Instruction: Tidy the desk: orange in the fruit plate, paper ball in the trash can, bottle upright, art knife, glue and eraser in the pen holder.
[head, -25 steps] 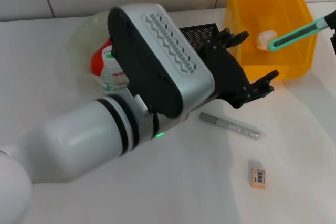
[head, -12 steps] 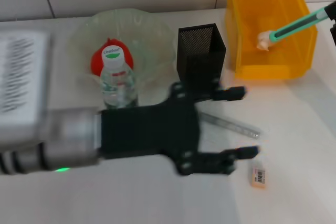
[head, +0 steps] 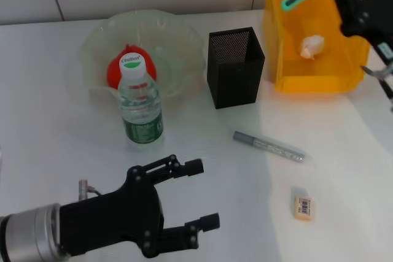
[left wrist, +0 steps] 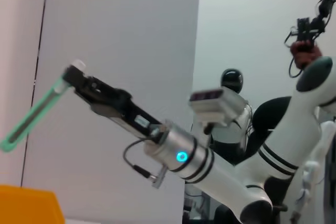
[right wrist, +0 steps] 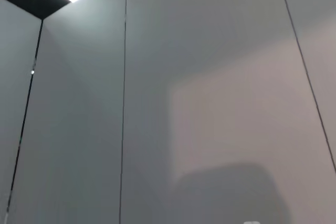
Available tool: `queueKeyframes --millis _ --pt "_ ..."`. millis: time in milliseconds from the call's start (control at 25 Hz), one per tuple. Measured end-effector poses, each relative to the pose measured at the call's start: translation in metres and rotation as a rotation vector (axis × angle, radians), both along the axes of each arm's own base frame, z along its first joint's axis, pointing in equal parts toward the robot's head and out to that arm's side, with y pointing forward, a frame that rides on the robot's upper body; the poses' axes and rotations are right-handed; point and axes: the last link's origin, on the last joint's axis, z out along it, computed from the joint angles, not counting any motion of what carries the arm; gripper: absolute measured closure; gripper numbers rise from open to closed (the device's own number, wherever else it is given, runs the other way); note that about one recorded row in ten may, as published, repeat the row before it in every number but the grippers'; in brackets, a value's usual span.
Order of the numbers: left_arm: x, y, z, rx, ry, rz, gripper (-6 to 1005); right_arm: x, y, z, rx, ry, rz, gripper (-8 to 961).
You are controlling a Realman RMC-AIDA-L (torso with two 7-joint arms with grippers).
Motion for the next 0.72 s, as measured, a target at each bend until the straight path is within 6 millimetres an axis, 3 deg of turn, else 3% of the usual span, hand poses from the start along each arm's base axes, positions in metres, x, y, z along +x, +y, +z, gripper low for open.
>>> queueKeyframes --millis 240,720 --pt "0.002 0.002 0.001 0.006 -0.005 -0.002 215 -0.016 0.026 -0.021 -0.073 -0.073 -0.024 736" --pt "0.008 0.008 0.005 0.013 -0.017 -0.015 215 -0.012 0.038 -0.048 -0.138 -0.165 -0.133 720"
